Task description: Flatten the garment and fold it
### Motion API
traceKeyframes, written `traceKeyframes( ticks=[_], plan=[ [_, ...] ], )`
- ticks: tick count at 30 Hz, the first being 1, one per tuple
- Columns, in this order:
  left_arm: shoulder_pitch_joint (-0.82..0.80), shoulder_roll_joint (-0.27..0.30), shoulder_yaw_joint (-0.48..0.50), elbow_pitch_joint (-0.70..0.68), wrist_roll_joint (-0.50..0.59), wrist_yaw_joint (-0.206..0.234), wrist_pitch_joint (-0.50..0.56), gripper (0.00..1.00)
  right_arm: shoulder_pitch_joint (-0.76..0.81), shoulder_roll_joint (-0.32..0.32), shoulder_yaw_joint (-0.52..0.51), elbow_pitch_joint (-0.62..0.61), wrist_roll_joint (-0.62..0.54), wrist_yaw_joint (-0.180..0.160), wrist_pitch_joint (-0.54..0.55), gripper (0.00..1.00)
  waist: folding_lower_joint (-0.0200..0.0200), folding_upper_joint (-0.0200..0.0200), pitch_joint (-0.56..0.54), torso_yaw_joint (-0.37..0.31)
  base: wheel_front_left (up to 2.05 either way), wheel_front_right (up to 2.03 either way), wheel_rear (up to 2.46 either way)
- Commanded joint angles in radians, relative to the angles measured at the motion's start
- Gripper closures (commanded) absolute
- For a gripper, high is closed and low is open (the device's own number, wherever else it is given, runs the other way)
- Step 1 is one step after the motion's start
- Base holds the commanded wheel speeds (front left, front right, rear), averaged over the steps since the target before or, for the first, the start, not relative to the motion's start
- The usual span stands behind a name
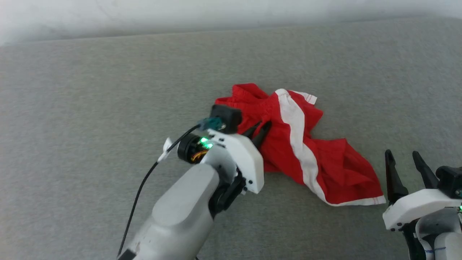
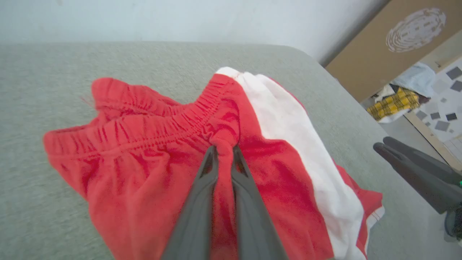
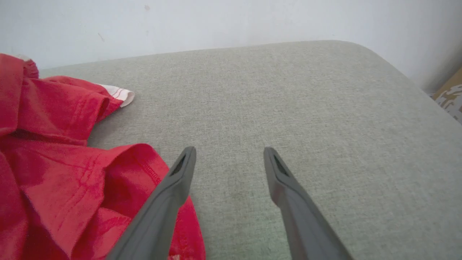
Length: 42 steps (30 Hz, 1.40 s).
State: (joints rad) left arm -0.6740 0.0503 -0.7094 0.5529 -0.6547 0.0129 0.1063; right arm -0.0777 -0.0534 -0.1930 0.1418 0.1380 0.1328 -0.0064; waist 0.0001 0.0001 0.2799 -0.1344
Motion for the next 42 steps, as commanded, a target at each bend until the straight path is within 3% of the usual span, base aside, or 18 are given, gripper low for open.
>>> traceKeyframes(
  ticks=[1, 7, 11, 12, 13, 14, 20, 25, 30, 35, 42],
  plan=[
    [0.038, 0.011, 0.015, -0.025, -0.008, 0.01, -0.037, 1.0, 0.008, 0.003, -0.002, -0.009, -0.012, -0.002, 0.007, 0.0, -0.0001, -0.0001, -0.067, 0.087, 0.0, 0.0, 0.0],
    [0.263, 0.083, 0.1, -0.174, -0.084, 0.008, -0.201, 1.0, 0.048, 0.003, -0.003, -0.042, -0.021, -0.002, 0.037, 0.0, -0.0001, -0.0001, -0.106, 0.184, 0.0, 0.0, 0.0],
    [0.409, 0.136, 0.123, -0.175, -0.113, -0.006, -0.267, 1.0, 0.062, 0.003, 0.011, -0.055, -0.021, -0.002, 0.056, 0.0, -0.0001, -0.0001, -0.125, 0.228, 0.0, 0.0, 0.0],
    [0.433, 0.15, 0.118, -0.16, -0.103, 0.0, -0.275, 0.93, 0.064, 0.003, 0.017, -0.057, -0.021, -0.002, 0.06, 0.0, -0.0001, -0.0001, -0.129, 0.234, 0.0, 0.0, 0.0],
    [0.451, 0.161, 0.118, -0.141, -0.091, 0.016, -0.285, 0.25, 0.067, 0.003, 0.021, -0.059, -0.022, -0.002, 0.064, 0.0, -0.0001, -0.0001, -0.134, 0.241, 0.0, 0.0, 0.0],
    [0.466, 0.167, 0.119, -0.122, -0.083, 0.034, -0.291, 0.0, 0.069, 0.003, 0.024, -0.061, -0.022, -0.002, 0.067, 0.0, -0.0001, -0.0001, -0.139, 0.247, 0.0, 0.0, 0.0],
    [0.493, 0.182, 0.16, -0.14, -0.073, 0.082, -0.336, 0.0, 0.092, 0.003, 0.021, -0.069, -0.022, -0.002, 0.079, 0.0, -0.0001, -0.0001, -0.166, 0.27, 0.0, 0.0, 0.0],
    [0.507, 0.259, 0.195, -0.264, -0.041, 0.143, -0.326, 0.0, 0.103, 0.003, 0.027, -0.068, -0.016, -0.002, 0.08, 0.0, -0.0001, -0.0001, -0.184, 0.273, 0.0, 0.0, 0.0],
    [0.517, 0.369, 0.192, -0.433, 0.002, 0.207, -0.206, 0.0, 0.115, 0.003, 0.063, -0.066, -0.006, -0.002, 0.1, 0.0, -0.0001, -0.0001, -0.187, 0.271, 0.0, 0.0, 0.0],
    [0.53, 0.451, 0.163, -0.56, 0.056, 0.275, -0.071, 0.0, 0.128, -0.029, 0.183, -0.076, 0.037, -0.002, 0.2, 0.0, -0.0001, -0.0001, -0.182, 0.269, 0.0, 0.0, 0.0],
    [0.566, 0.45, 0.14, -0.653, 0.091, 0.341, -0.041, 0.0, 0.084, -0.137, 0.32, -0.05, 0.073, -0.002, 0.391, 0.0, -0.0001, -0.0001, -0.161, 0.287, 0.0, 0.0, 0.0]
  ],
)
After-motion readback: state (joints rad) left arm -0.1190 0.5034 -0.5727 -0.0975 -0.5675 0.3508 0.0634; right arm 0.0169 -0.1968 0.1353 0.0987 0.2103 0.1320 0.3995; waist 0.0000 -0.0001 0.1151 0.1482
